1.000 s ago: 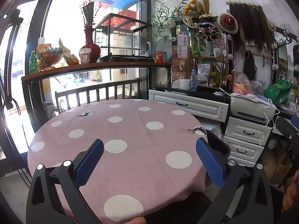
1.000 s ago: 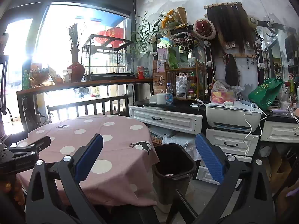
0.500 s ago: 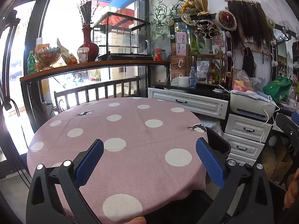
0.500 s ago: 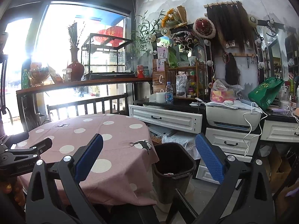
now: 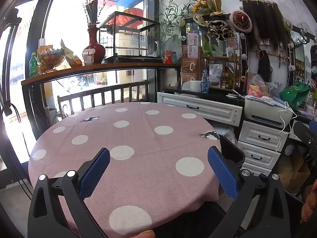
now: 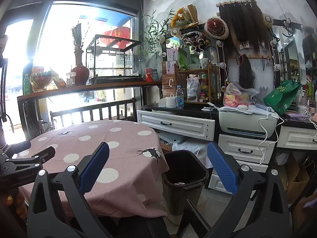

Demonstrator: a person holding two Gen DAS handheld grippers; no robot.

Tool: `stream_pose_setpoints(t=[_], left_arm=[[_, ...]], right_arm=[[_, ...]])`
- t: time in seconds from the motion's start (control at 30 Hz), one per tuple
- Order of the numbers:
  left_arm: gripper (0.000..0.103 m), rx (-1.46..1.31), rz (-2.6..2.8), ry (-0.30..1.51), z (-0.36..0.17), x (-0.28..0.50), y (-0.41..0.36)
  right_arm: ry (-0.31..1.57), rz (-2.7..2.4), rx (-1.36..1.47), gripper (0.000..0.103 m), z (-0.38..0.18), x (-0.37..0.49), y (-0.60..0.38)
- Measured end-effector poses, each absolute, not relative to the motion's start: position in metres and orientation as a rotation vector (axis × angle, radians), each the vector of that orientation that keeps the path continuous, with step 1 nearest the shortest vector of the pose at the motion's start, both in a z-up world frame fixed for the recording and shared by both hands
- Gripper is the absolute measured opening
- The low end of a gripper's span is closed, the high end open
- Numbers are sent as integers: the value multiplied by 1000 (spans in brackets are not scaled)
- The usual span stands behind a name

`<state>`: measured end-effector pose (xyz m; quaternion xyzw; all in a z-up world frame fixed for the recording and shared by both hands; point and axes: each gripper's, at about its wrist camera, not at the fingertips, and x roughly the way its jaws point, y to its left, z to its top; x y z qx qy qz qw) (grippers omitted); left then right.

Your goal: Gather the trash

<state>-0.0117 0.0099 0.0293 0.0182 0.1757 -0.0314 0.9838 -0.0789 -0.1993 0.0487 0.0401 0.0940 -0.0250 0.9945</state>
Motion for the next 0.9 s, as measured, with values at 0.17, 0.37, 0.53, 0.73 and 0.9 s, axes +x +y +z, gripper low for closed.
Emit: stream_pose_setpoints(t=[0.17, 0.37, 0.53, 0.73, 0.9], left_arm=[[98, 38, -64, 354, 29, -12, 9], [98, 37, -66, 355, 29, -12, 9], [98, 37, -66, 358, 29, -12, 9], [98, 38, -67, 357, 27, -12, 8], [98, 39, -65, 357, 27, -12, 8]], right_arm=[[188, -50, 82, 97, 48, -78, -200], [189, -49, 81, 97, 48, -78, -200], [191, -51, 81, 97, 48, -78, -199], [191, -51, 81, 97, 47, -78, -199], [192, -51, 82, 97, 46, -78, -199]])
